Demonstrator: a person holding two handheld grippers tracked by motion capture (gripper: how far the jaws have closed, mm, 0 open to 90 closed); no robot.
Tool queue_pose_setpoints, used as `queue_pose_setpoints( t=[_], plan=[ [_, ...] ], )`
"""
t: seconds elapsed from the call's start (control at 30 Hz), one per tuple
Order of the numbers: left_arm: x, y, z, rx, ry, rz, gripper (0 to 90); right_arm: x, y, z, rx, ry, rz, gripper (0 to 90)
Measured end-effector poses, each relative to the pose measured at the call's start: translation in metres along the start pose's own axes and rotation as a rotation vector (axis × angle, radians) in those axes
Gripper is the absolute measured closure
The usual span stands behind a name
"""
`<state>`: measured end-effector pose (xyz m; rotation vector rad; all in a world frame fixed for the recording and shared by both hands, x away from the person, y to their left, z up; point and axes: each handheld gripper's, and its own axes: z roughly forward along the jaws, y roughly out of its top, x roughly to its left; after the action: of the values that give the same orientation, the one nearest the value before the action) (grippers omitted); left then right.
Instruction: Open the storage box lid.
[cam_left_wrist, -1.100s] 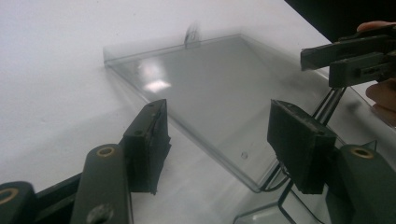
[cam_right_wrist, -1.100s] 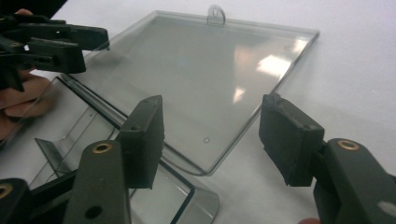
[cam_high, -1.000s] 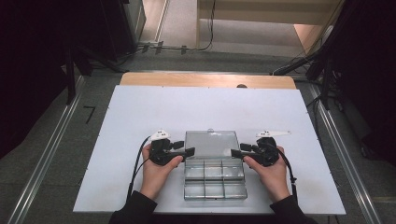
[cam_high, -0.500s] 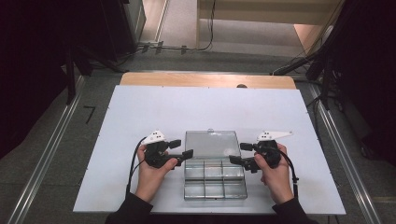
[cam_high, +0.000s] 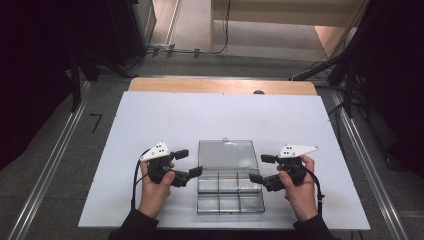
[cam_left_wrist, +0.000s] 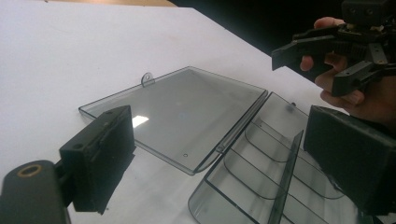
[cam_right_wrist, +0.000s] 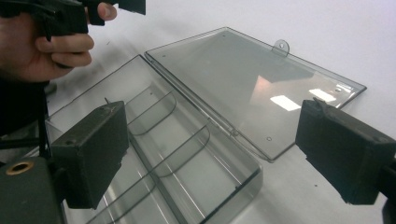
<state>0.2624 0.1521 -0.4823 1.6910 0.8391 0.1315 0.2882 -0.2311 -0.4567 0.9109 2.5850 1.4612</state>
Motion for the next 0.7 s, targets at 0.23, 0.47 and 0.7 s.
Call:
queue_pose_setpoints(
  t=[0.23, 0.47, 0.7],
  plan=[
    [-0.005, 0.000, -0.009, -0.018, 0.002, 0.026, 2.3, -0.001, -0.006, -0.011, -0.015, -0.010, -0.014, 4.1],
    [-0.008, -0.003, -0.018, -0.029, -0.006, 0.036, 1.7, -0.002, -0.009, -0.022, -0.030, -0.012, -0.025, 0.6],
    [-0.005, -0.008, -0.028, -0.029, 0.003, 0.039, 1.6, -0.006, -0.015, -0.034, -0.037, -0.041, -0.012, 0.6]
  ],
)
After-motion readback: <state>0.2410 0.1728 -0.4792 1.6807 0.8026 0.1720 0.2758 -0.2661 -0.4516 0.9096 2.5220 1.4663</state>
